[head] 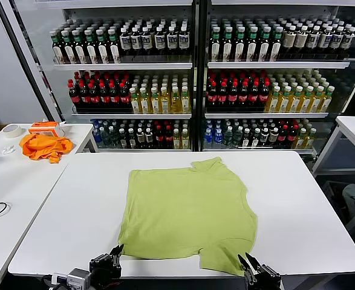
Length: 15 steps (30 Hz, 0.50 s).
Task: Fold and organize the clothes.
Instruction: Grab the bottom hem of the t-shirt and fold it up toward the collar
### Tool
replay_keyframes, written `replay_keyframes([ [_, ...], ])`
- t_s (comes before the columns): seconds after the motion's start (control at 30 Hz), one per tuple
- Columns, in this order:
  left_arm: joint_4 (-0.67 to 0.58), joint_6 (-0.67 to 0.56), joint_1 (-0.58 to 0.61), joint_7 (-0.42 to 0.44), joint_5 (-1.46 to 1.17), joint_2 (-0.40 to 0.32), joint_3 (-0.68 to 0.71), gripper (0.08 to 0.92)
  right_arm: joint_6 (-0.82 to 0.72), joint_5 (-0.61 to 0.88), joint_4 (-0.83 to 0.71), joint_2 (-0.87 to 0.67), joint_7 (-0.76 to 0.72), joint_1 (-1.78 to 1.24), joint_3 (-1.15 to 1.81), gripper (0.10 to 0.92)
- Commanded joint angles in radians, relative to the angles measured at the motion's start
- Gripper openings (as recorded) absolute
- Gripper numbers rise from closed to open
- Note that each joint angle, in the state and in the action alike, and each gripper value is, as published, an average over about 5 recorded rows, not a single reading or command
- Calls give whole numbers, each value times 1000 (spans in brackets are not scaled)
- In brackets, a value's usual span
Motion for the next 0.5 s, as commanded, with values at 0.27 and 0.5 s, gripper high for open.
replay_keyframes([
  [0.27, 20, -7, -6, 12, 12, -8, 9, 87, -39, 50, -117, 20, 8, 143, -81, 652],
  [0.5, 16, -9, -4, 15, 20, -15, 14, 87, -74, 78, -103, 27, 17, 133, -98, 468],
])
